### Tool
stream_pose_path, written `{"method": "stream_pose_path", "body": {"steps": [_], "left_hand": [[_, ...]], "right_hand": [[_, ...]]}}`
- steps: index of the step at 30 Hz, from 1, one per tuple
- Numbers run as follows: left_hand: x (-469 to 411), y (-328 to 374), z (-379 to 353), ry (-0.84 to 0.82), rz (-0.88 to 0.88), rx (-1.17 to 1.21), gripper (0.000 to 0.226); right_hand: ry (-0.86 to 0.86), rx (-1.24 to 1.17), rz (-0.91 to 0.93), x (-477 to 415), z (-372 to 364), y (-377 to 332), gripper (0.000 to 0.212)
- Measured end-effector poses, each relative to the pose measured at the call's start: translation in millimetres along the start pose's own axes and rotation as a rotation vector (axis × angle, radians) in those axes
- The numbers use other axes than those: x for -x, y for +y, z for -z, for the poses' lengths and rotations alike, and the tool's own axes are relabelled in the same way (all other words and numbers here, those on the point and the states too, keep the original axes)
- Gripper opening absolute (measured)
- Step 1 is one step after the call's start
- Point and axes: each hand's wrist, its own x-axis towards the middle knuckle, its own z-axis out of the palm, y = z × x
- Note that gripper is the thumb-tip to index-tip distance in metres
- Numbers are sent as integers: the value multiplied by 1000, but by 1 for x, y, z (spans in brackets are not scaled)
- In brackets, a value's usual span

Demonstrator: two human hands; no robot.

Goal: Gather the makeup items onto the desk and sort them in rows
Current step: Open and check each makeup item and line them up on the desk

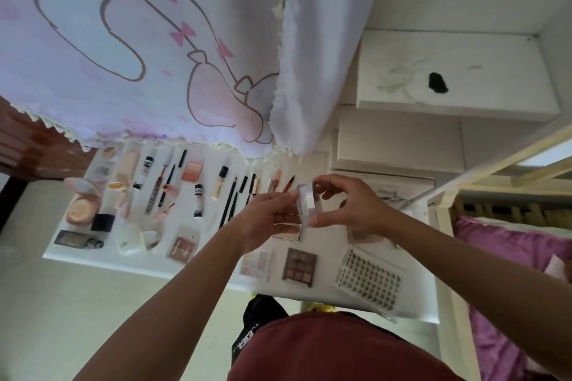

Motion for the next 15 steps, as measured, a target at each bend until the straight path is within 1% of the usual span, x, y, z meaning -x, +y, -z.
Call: {"method": "stream_pose_path", "body": {"steps": [4,8,11,15], "left_hand": [[4,-11,-4,-22,36,65,55],[4,-22,-6,5,32,102,58],[1,-26,-6,19,13,120,59],[-2,-27,-5,34,7,145,62]], "right_hand": [[-49,37,21,6,0,4,75],[-76,74,39,11,-3,8,73],[-66,119,45,13,-4,9,79],[-49,245,71,15,-4,8,88]]}}
